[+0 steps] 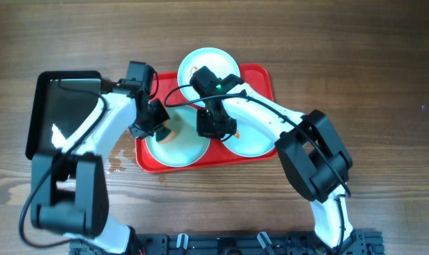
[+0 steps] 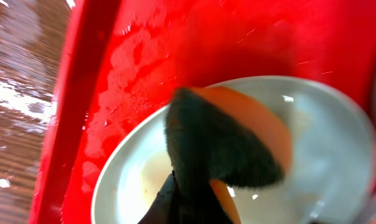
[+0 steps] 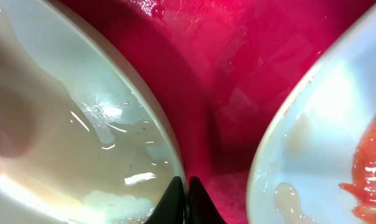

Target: Clean dirty plates on tray and stack at the side

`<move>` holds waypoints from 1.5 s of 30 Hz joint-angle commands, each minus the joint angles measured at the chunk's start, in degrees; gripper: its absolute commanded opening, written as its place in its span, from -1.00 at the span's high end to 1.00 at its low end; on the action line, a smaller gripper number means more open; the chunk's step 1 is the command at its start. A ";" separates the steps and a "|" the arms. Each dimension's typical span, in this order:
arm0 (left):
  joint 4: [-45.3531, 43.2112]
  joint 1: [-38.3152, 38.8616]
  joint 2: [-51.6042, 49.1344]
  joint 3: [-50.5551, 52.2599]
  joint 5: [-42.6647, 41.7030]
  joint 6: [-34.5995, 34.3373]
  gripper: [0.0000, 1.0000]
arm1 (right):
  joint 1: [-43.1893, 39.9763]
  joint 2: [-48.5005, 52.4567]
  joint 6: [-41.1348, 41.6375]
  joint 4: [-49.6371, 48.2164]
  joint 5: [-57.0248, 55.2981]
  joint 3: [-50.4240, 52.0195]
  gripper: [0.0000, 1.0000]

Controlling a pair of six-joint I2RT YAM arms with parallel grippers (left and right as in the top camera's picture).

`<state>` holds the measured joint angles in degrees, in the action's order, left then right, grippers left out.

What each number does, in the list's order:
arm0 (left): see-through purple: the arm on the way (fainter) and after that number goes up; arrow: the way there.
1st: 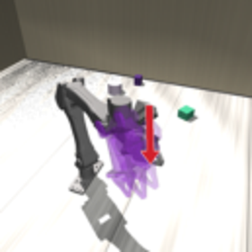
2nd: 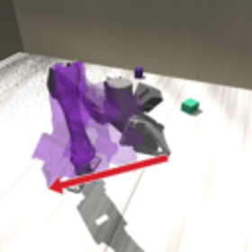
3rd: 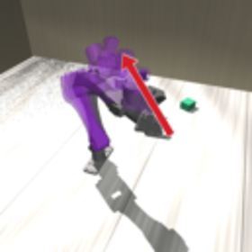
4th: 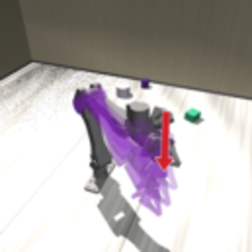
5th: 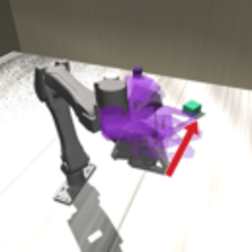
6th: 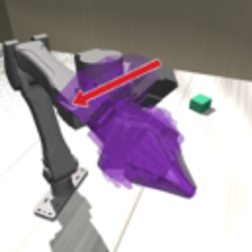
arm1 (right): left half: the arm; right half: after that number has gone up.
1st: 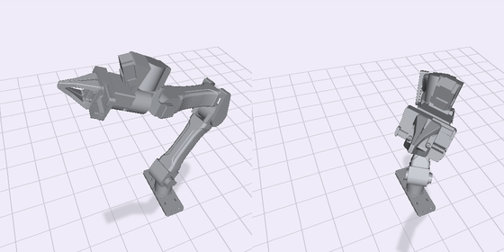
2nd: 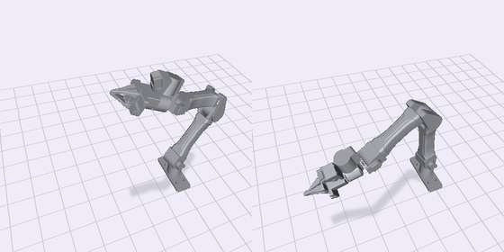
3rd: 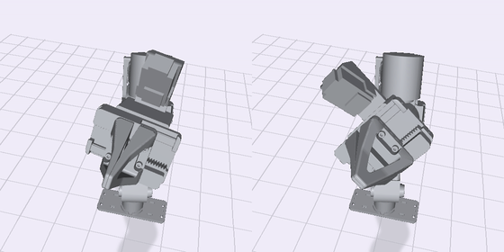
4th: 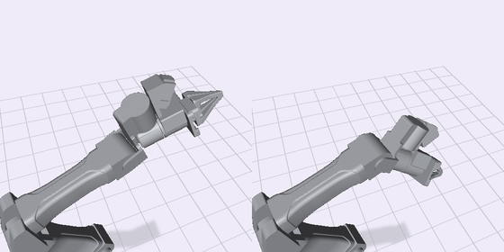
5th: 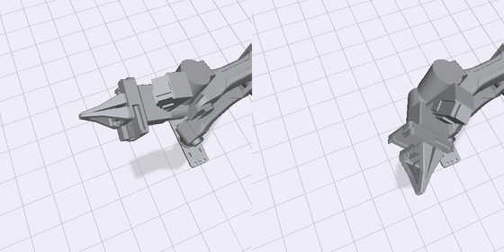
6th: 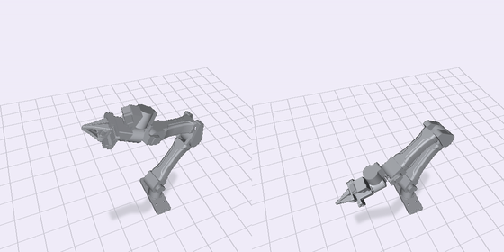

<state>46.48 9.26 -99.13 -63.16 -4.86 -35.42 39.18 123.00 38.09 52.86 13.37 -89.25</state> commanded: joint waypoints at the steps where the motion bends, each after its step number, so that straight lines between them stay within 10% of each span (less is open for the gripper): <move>1: -1.01 1.40 5.27 0.15 0.79 -1.92 0.92 | -0.13 -0.20 1.14 0.44 -2.67 0.87 0.91; 29: -4.59 7.65 -7.06 0.26 3.17 -1.95 0.92 | -0.13 -0.22 1.33 0.74 -2.21 0.87 0.91; 45: -1.88 -2.97 -6.99 0.20 9.05 3.74 0.92 | -0.13 -0.22 1.36 0.96 -2.23 0.87 0.91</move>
<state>44.66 8.93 -104.05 -63.48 -1.58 -33.71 39.24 123.00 38.96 52.99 13.26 -89.23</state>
